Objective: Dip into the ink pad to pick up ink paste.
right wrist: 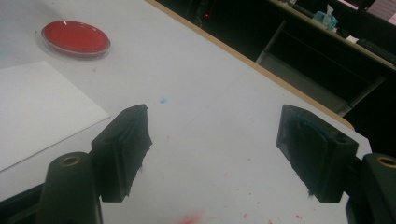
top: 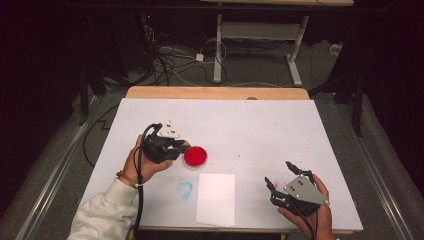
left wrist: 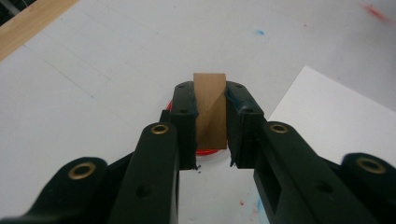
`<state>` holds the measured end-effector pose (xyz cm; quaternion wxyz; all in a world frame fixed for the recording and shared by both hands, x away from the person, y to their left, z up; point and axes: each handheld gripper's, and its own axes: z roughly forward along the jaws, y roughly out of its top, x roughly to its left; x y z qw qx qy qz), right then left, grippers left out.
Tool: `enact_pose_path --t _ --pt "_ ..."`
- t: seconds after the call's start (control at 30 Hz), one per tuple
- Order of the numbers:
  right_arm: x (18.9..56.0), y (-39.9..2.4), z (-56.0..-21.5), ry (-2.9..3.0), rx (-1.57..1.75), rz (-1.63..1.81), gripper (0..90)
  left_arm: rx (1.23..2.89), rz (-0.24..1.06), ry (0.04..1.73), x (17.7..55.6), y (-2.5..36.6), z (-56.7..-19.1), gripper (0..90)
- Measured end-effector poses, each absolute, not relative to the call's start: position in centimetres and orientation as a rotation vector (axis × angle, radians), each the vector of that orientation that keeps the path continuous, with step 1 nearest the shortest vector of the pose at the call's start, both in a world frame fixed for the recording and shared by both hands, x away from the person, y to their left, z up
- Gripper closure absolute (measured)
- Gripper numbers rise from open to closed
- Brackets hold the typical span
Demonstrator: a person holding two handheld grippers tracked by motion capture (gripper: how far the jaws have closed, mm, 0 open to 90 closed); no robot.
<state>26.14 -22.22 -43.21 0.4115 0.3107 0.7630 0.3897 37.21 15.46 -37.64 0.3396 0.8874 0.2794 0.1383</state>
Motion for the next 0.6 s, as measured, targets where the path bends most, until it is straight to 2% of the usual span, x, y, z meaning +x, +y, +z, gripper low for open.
enact_pose_path --t 0.3,0.6 --pt "26.1 -22.0 -43.2 1.926 0.773 0.979 26.2 2.323 0.369 0.692 36.8 14.0 -36.6 73.6" --pt "25.9 -22.0 -43.3 1.93 0.772 0.975 26.2 2.358 0.36 0.672 37.9 12.7 -37.5 73.6"
